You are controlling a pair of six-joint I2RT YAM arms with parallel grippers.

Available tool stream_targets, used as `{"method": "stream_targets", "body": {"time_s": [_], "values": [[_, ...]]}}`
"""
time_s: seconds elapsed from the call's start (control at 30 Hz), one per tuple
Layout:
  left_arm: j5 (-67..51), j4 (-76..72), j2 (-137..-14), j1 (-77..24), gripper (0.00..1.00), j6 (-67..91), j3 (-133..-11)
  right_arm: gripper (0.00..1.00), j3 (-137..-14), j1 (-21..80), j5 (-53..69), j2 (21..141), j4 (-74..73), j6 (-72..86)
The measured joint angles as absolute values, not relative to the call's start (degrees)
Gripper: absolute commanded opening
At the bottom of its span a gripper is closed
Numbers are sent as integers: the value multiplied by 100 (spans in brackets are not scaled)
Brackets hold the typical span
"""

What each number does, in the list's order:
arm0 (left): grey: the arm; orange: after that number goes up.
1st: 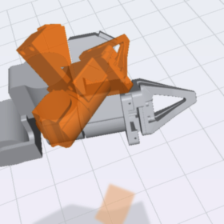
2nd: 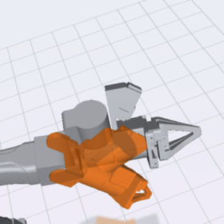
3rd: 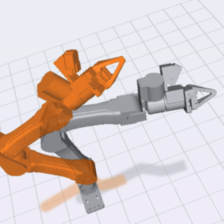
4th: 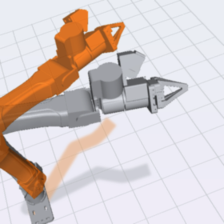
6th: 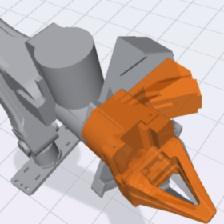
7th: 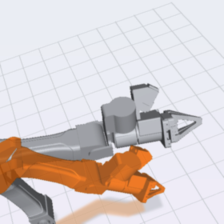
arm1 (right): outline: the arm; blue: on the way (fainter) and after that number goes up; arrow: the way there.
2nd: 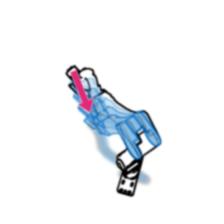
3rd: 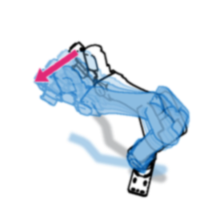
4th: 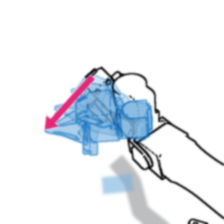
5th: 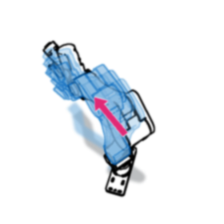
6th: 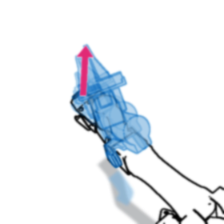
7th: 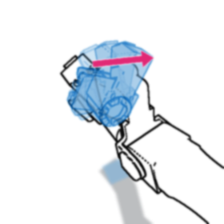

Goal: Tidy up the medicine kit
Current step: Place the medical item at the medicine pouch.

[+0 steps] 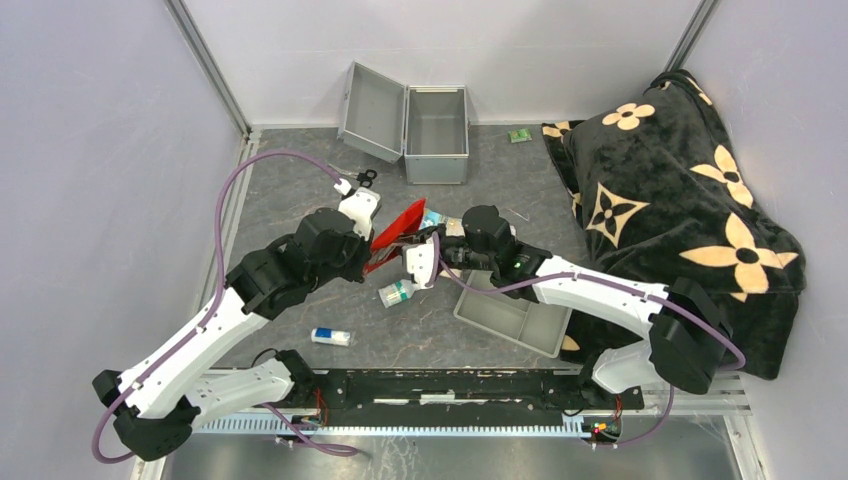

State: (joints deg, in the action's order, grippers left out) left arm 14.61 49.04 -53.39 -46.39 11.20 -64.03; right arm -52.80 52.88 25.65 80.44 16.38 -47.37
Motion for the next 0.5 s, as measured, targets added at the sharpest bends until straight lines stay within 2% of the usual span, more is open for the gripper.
{"method": "stream_targets", "body": {"time_s": [0.3,0.43,0.5], "values": [[1240,4619,-5231,-4637,2,1127,-6104,42,-5225,5288,3181,7415,1614,-3916],[1135,4469,-5194,-4639,2,1188,-5889,56,-4864,5288,3262,6558,2532,-3096],[1153,4416,-5194,-4637,2,1251,-5828,58,-4644,5295,3004,6139,2930,-2703]]}}
